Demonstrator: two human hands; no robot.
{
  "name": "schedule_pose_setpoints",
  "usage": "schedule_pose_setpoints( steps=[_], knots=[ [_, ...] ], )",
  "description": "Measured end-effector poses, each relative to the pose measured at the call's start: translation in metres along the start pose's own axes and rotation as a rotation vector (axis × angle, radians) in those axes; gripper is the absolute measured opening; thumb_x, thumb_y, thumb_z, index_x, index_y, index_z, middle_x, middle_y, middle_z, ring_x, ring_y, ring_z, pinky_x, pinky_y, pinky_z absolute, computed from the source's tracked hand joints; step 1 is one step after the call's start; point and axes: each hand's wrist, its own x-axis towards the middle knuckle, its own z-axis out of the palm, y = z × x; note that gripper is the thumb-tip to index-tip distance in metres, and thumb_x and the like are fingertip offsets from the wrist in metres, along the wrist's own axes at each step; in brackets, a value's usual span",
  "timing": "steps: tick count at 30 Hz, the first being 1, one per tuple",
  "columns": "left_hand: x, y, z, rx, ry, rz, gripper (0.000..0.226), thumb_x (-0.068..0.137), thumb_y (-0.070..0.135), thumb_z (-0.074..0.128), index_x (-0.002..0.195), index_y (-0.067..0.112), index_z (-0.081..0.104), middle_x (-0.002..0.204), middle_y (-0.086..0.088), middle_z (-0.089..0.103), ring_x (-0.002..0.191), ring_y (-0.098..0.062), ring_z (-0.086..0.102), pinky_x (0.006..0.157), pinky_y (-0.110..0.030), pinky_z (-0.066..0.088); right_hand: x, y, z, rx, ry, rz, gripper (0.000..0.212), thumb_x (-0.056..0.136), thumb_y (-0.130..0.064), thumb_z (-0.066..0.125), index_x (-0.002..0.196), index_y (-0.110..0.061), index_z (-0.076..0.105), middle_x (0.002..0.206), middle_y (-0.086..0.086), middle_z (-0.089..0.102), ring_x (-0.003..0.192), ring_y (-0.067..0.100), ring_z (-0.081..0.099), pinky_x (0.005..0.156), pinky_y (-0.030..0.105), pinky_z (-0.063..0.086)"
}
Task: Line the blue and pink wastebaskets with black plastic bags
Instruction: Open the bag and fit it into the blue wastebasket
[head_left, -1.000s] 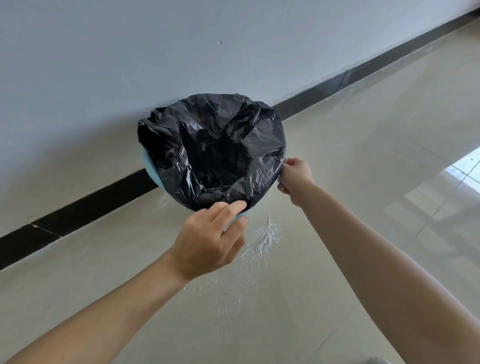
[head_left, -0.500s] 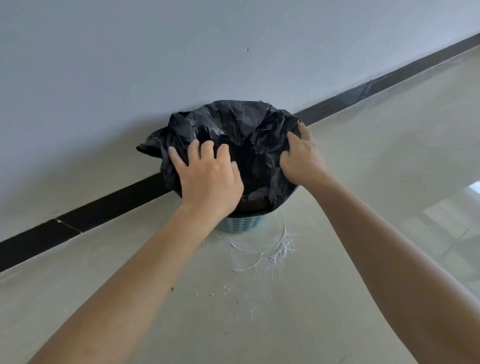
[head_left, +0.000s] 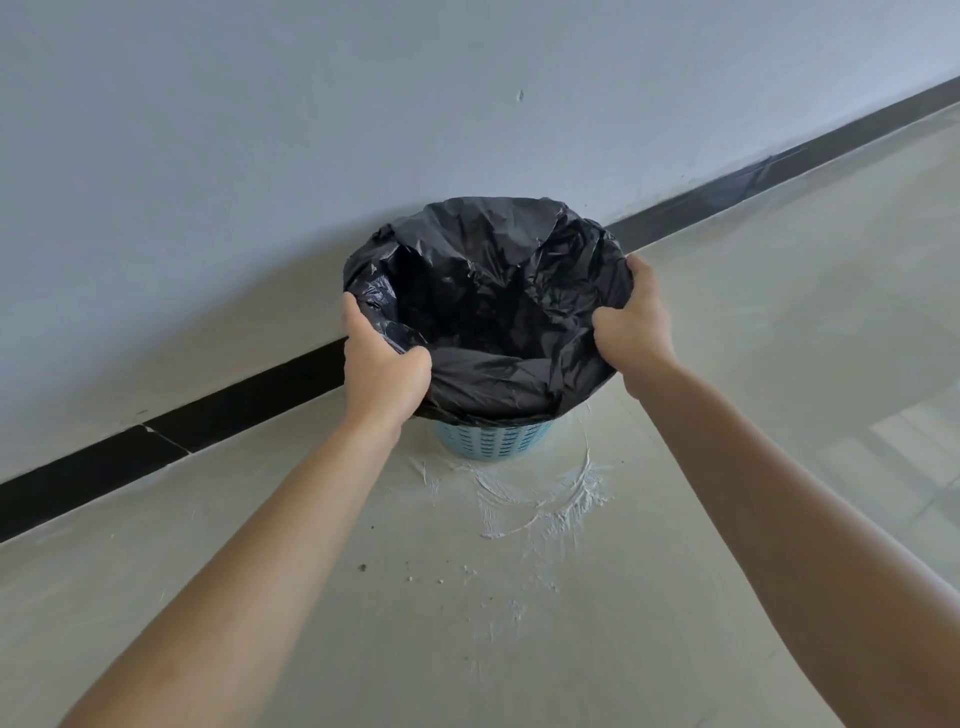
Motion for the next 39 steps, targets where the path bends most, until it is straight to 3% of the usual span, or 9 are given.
schedule_pose_setpoints(
  steps=[4, 9, 14, 17, 19, 22, 27, 33, 39],
  knots=[
    [0.011, 0.010, -0.017, 0.565, -0.160, 0.039, 0.111, 0.074, 0.035, 0.065, 0.149, 0.038, -0.016, 0.146, -0.015, 0.040, 0.107, -0.037, 0.059, 0.090, -0.049, 0.053, 0.000, -0.009, -0.006, -0.128, -0.087, -0.009, 0.084, 0.079, -0.001, 0.050, 0.153, -0.032, 0.023, 0.135, 0.001, 0.054, 0.116, 0.025, 0.056, 0.087, 0.040, 0.054],
    [0.006, 0.016, -0.031, 0.722, -0.398, -0.060, 0.130, 0.070, 0.061, 0.071, 0.140, 0.036, -0.036, 0.089, -0.006, 0.069, 0.051, -0.023, 0.071, 0.055, -0.034, 0.058, -0.007, -0.013, -0.005, -0.335, -0.074, -0.002, 0.097, 0.076, -0.004, 0.060, 0.156, -0.029, 0.012, 0.134, 0.011, 0.053, 0.110, 0.032, 0.057, 0.086, 0.043, 0.054],
    [-0.007, 0.017, -0.044, 0.915, -0.355, 0.022, 0.115, 0.068, 0.093, 0.030, 0.148, 0.029, -0.023, 0.070, -0.001, 0.068, 0.044, -0.017, 0.066, 0.040, -0.026, 0.048, -0.007, -0.010, -0.008, -0.253, -0.149, 0.001, 0.106, 0.079, -0.020, 0.076, 0.158, -0.024, 0.005, 0.152, 0.012, 0.034, 0.134, 0.033, 0.041, 0.105, 0.049, 0.044],
    [-0.001, 0.013, -0.051, 0.970, 0.100, 0.378, 0.104, 0.076, 0.090, 0.013, 0.154, 0.022, 0.006, 0.075, -0.002, 0.060, 0.060, -0.025, 0.060, 0.051, -0.031, 0.043, -0.018, -0.008, -0.003, -0.341, 0.027, -0.090, 0.100, 0.083, -0.043, 0.069, 0.157, -0.023, 0.005, 0.159, 0.011, 0.018, 0.145, 0.034, 0.023, 0.118, 0.054, 0.022],
    [0.006, 0.008, -0.049, 0.821, 0.300, 0.572, 0.091, 0.087, 0.076, 0.033, 0.152, 0.018, 0.011, 0.104, -0.015, 0.055, 0.093, -0.034, 0.056, 0.070, -0.041, 0.046, -0.026, -0.007, 0.000, -0.328, 0.110, -0.172, 0.092, 0.085, -0.042, 0.063, 0.156, -0.027, 0.008, 0.163, 0.008, 0.011, 0.148, 0.033, 0.015, 0.119, 0.057, 0.014],
    [0.013, 0.000, -0.032, 0.440, 0.123, 0.527, 0.089, 0.087, 0.040, 0.063, 0.154, 0.017, 0.008, 0.145, -0.019, 0.029, 0.136, -0.030, 0.025, 0.112, -0.044, 0.024, -0.031, -0.007, 0.003, -0.094, 0.032, -0.130, 0.083, 0.084, -0.031, 0.054, 0.156, -0.031, 0.013, 0.163, -0.005, 0.011, 0.148, 0.026, 0.017, 0.116, 0.054, 0.027],
    [-0.002, -0.020, -0.009, 0.084, -0.022, 0.384, 0.082, 0.087, 0.016, 0.055, 0.155, 0.024, 0.010, 0.164, 0.001, 0.002, 0.149, -0.009, 0.000, 0.117, -0.028, 0.005, -0.040, 0.010, 0.007, -0.035, -0.014, -0.195, 0.074, 0.086, -0.028, 0.048, 0.155, -0.033, 0.024, 0.162, -0.010, 0.016, 0.145, 0.014, 0.027, 0.118, 0.045, 0.028],
    [-0.001, -0.021, -0.006, 0.210, 0.022, 0.389, 0.081, 0.081, 0.035, 0.044, 0.154, 0.028, 0.012, 0.164, 0.001, 0.003, 0.147, -0.008, 0.004, 0.105, -0.027, 0.009, -0.033, 0.024, 0.010, -0.033, 0.018, -0.229, 0.067, 0.082, -0.039, 0.046, 0.148, -0.038, 0.037, 0.161, -0.011, 0.018, 0.103, 0.008, 0.056, 0.105, 0.047, 0.043],
    [0.005, -0.021, -0.012, 0.652, 0.089, 0.518, 0.072, 0.088, 0.043, 0.034, 0.154, 0.020, 0.016, 0.162, -0.018, 0.008, 0.148, -0.033, 0.011, 0.114, -0.047, 0.022, -0.023, 0.024, 0.009, -0.330, 0.070, -0.330, 0.070, 0.084, -0.049, 0.038, 0.152, -0.033, 0.027, 0.165, -0.003, 0.008, 0.147, 0.022, 0.022, 0.109, 0.038, 0.030]
  ],
)
